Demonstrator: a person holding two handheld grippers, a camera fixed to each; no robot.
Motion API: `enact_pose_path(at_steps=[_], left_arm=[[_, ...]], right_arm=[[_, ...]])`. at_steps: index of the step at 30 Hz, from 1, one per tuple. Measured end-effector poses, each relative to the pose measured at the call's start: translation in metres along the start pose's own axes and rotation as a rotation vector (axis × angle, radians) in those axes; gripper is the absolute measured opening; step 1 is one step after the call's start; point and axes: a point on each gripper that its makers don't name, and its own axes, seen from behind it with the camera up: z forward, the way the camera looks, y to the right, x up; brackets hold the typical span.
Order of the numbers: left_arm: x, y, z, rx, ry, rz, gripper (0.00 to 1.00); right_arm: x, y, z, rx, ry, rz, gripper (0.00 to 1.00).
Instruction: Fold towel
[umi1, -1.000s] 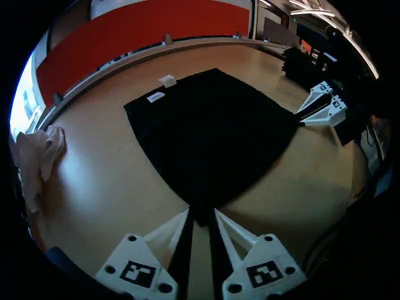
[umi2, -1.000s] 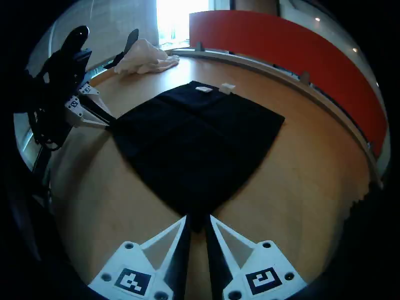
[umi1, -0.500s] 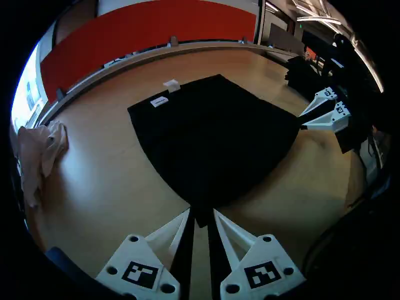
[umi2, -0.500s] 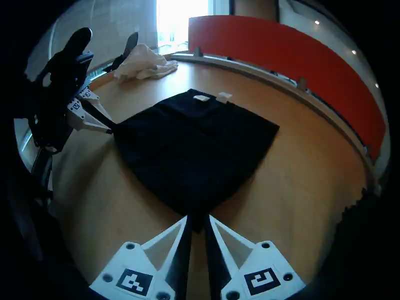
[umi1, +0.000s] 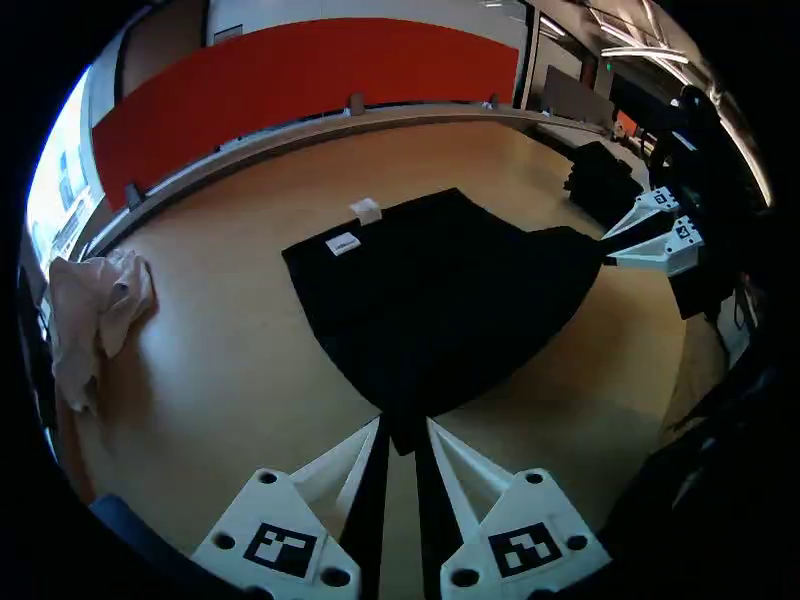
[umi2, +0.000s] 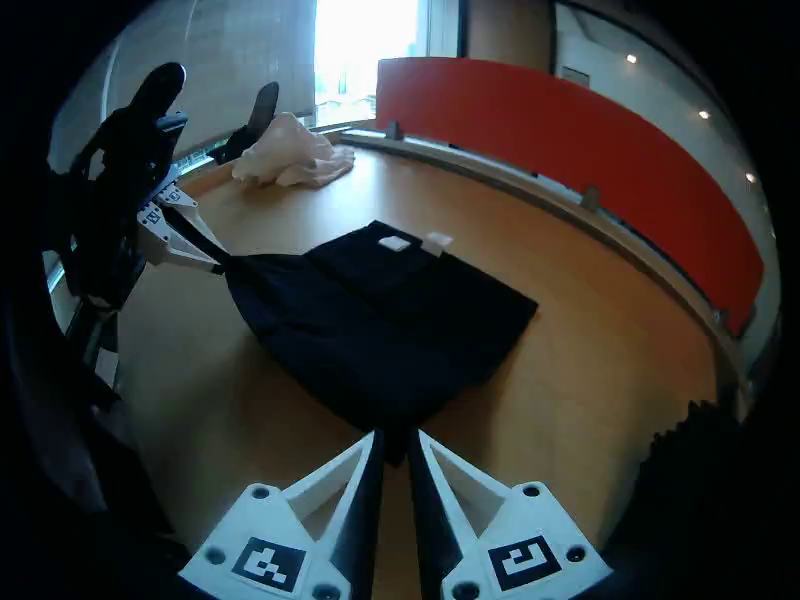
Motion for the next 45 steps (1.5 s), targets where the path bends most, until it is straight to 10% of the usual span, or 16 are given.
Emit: enact_pose_path(at_steps=[27, 45], left_arm=[[0.033, 0.023, -0.066, -0.032, 0.026, -0.014, 0.17], [0.035, 0.024, -0.065, -0.038, 0.024, -0.028, 0.17]], right_arm=[[0.04, -0.007, -0.062, 0.005, 0.033, -0.037, 0.16], [0.038, -0.008, -0.065, 0.013, 0.009, -0.051, 0.16]])
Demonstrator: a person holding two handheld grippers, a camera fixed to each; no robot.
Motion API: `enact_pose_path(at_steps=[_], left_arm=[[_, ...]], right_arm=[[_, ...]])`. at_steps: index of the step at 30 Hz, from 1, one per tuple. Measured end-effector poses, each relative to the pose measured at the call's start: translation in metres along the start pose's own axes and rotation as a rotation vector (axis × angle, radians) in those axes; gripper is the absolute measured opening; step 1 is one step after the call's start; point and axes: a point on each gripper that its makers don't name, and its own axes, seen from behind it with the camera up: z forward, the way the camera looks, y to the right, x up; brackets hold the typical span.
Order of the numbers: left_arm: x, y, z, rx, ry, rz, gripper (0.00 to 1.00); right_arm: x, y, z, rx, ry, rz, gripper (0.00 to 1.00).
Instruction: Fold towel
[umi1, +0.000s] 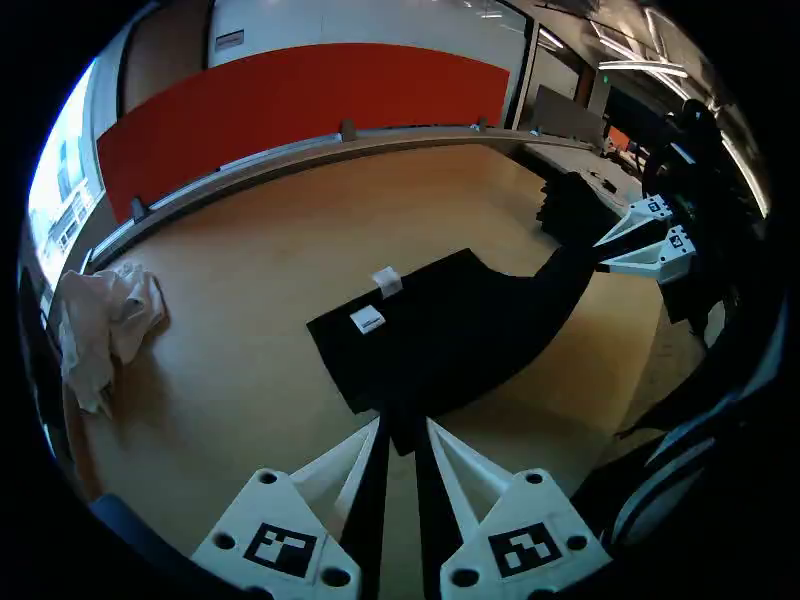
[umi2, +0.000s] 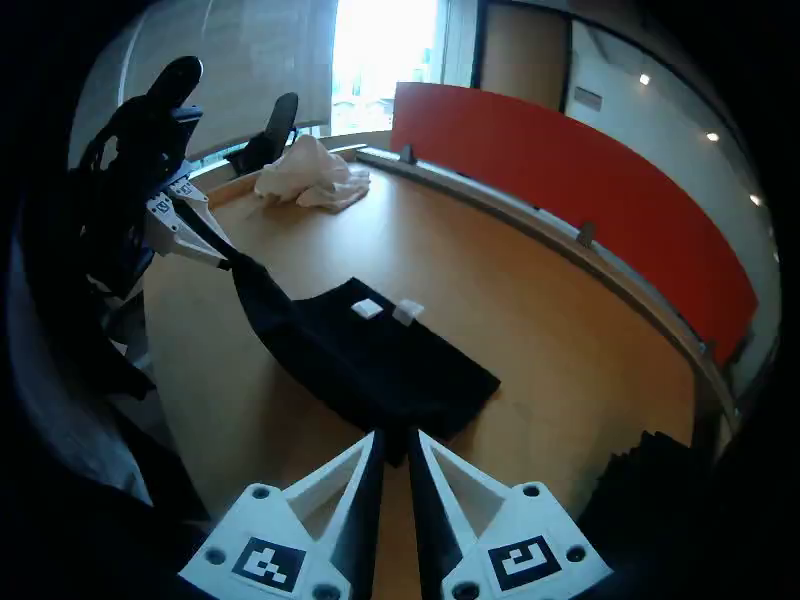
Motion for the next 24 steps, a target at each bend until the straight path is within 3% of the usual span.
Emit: enact_pose_path(at_steps=[12, 24], left_arm=[[0.016, -0.011, 0.02, 0.012, 0.008, -0.009, 0.17], [0.027, -0.03, 0.053, 0.039, -0.001, -0.032, 0.17]], right_arm=[[0.002, 0.016, 0.017, 0.006, -0.035, -0.005, 0.16], [-0.002, 0.045, 0.043, -0.019, -0.051, 0.042, 0.16]])
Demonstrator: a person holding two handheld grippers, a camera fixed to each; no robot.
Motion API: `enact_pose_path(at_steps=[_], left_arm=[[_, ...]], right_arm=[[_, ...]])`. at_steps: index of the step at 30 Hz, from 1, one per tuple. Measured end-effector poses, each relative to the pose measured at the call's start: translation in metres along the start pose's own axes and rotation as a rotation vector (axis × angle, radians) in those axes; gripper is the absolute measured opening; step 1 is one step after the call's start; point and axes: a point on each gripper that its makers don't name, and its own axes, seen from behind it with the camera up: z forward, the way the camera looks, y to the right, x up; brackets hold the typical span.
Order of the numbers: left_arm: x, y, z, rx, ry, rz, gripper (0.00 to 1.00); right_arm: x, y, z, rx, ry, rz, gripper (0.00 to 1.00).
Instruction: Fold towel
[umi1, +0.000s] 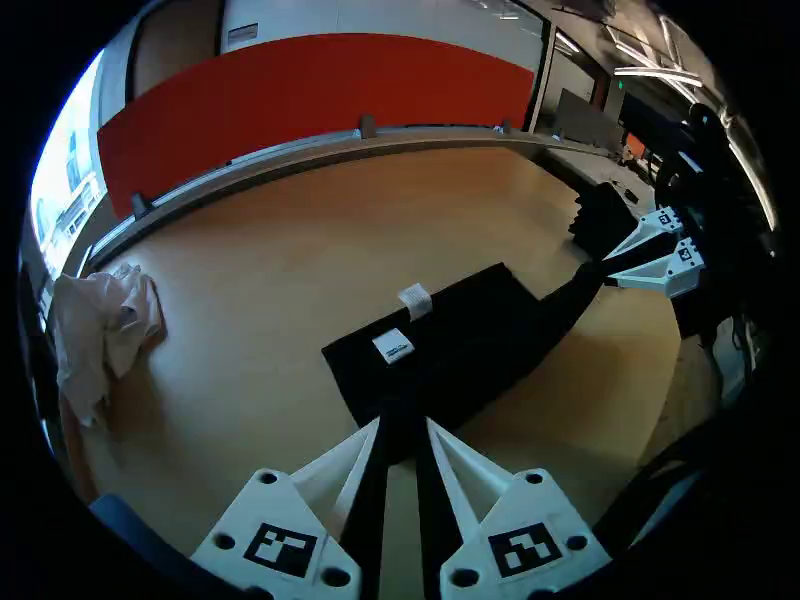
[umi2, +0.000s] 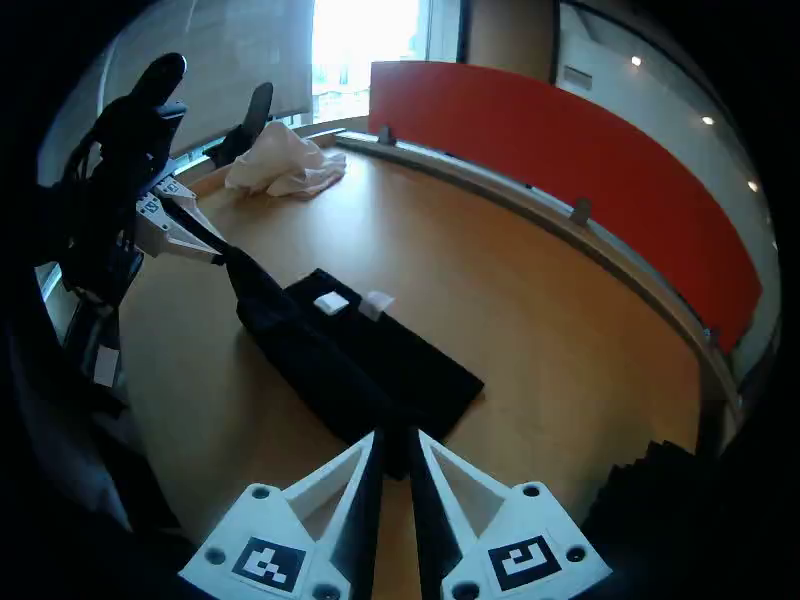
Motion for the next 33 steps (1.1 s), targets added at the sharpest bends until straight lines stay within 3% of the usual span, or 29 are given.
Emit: enact_pose_path(at_steps=[12, 24, 33], left_arm=[[0.003, -0.016, 0.034, 0.016, -0.021, 0.014, 0.17], [-0.006, -0.03, 0.069, 0.046, -0.054, 0.042, 0.17], [-0.007, -0.035, 0.085, 0.062, -0.069, 0.052, 0.22]], right_arm=[[-0.003, 0.02, 0.029, -0.01, -0.025, 0.016, 0.16], [-0.018, 0.034, 0.068, -0.015, -0.073, 0.071, 0.17], [-0.021, 0.042, 0.083, -0.037, -0.076, 0.082, 0.19]])
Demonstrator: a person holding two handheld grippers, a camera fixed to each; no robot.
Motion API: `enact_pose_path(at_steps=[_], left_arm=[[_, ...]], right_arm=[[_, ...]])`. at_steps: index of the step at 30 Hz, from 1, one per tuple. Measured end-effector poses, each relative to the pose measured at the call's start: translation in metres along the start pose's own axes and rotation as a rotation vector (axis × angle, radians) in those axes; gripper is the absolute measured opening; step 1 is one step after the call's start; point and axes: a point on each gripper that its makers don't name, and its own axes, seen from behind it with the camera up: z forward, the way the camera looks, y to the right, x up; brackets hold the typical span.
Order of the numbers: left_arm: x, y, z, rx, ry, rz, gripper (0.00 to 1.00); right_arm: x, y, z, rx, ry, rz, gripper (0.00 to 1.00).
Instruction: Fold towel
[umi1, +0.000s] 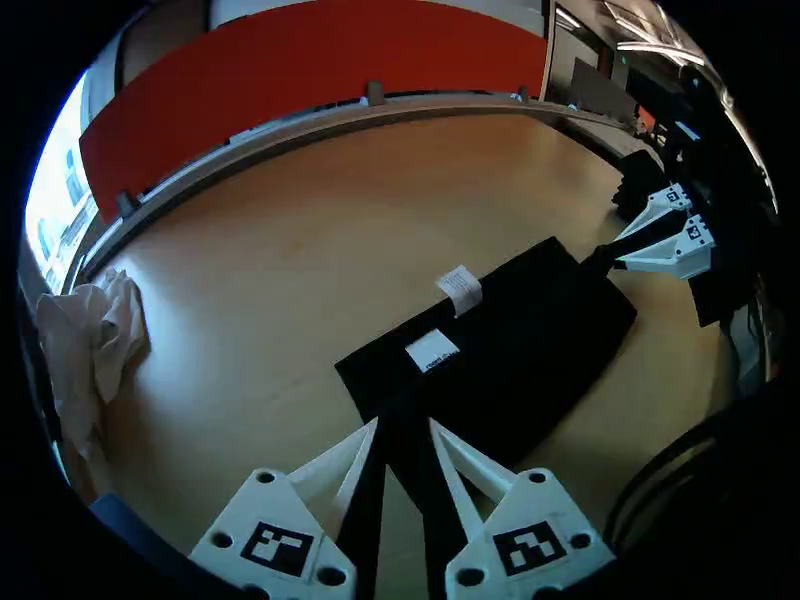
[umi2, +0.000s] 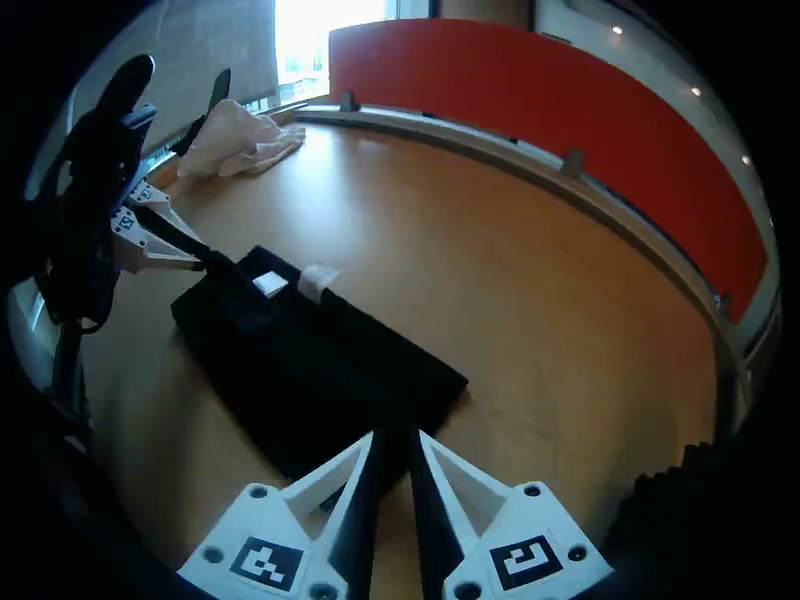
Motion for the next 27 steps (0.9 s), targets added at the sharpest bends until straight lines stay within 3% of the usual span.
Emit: enact_pose_path(at_steps=[4, 10, 16, 22, 24, 27], left_arm=[[-0.001, -0.004, 0.008, 0.016, -0.006, 0.006, 0.31], [-0.003, -0.015, 0.016, 0.056, -0.012, 0.025, 0.34], [-0.004, -0.019, 0.02, 0.072, -0.023, 0.033, 0.34], [-0.003, -0.024, 0.022, 0.092, -0.021, 0.03, 0.52], [-0.002, -0.026, 0.021, 0.098, -0.021, 0.028, 0.68], [-0.001, -0.029, 0.02, 0.101, -0.023, 0.02, 0.9]], right_arm=[[-0.003, 0.007, 0.008, -0.023, -0.005, 0.008, 0.27], [-0.006, 0.015, 0.016, -0.047, -0.015, 0.017, 0.57], [-0.007, 0.02, 0.02, -0.059, -0.02, 0.008, 0.61], [-0.003, 0.029, 0.023, -0.084, -0.014, 0.01, 0.71], [0.0, 0.032, 0.023, -0.093, -0.006, 0.009, 0.86], [0.003, 0.037, 0.022, -0.108, 0.002, 0.004, 0.91]])
